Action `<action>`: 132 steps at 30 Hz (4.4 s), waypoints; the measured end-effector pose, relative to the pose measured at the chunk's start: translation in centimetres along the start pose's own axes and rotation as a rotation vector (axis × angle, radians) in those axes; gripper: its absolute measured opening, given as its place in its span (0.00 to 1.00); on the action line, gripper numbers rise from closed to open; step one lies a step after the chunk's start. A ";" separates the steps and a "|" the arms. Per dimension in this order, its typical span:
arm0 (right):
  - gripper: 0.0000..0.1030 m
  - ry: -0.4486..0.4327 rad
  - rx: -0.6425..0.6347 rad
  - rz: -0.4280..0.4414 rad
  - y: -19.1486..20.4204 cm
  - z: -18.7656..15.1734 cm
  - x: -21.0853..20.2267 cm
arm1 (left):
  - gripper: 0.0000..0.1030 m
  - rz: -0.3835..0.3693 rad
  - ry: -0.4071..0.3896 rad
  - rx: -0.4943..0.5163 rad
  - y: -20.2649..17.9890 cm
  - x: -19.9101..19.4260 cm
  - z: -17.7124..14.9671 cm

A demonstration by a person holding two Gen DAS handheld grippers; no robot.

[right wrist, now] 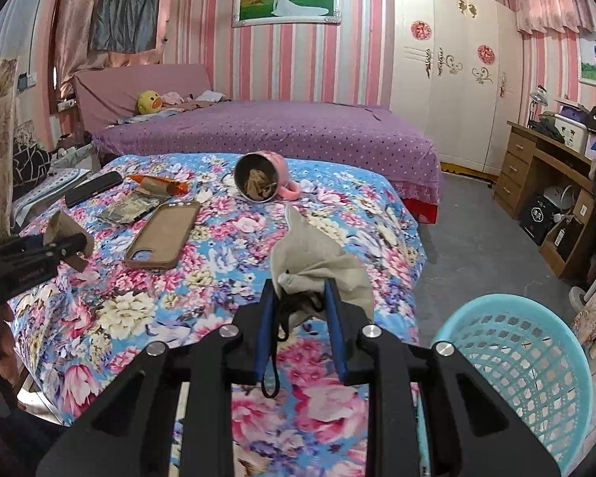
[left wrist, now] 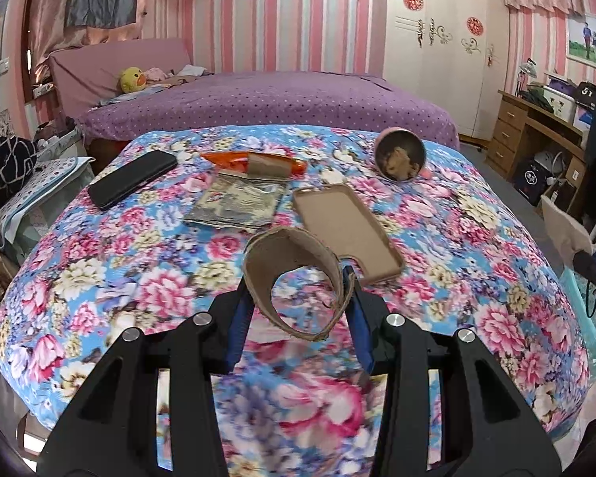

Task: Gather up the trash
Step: 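Carry the cup and cloth to the blue basket and open both tools, then move both open tools back over the bed toward the pink mug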

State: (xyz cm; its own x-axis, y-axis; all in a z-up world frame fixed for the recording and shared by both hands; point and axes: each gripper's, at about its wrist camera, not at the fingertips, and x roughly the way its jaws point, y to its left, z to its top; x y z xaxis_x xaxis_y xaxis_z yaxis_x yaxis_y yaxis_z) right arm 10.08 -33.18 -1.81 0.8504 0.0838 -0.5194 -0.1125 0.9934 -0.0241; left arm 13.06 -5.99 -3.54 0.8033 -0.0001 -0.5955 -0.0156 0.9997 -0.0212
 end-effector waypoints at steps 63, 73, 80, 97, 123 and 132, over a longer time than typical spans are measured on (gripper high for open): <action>0.25 0.053 0.227 -0.305 -22.4 -7.1 -5.9 | 0.91 -0.351 0.001 0.284 -29.2 -1.1 -0.1; 0.60 0.060 0.199 -0.291 -19.8 -6.2 -4.5 | 0.91 -0.294 -0.001 0.245 -24.6 -1.1 0.7; 0.92 0.038 0.184 -0.311 -18.1 -5.2 -3.9 | 0.93 -0.271 -0.028 0.214 -20.9 -1.8 2.0; 0.96 0.027 0.165 -0.333 -13.5 -1.9 -0.9 | 0.94 -0.180 -0.043 0.143 -12.7 0.7 4.1; 0.96 0.036 0.089 -0.207 -0.7 3.6 7.5 | 0.95 0.085 -0.019 0.060 4.8 6.8 6.0; 0.95 0.044 0.019 -0.108 4.2 6.4 12.3 | 0.94 0.067 0.026 -0.030 8.8 9.9 8.1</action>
State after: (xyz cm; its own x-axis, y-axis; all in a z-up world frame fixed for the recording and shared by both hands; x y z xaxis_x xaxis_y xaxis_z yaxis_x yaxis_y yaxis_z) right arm 23.41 -27.45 -2.83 0.8336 -0.0267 -0.5517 -0.0115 0.9978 -0.0656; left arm 25.66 3.04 -3.12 0.7840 0.0653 -0.6173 -0.0867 0.9962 -0.0047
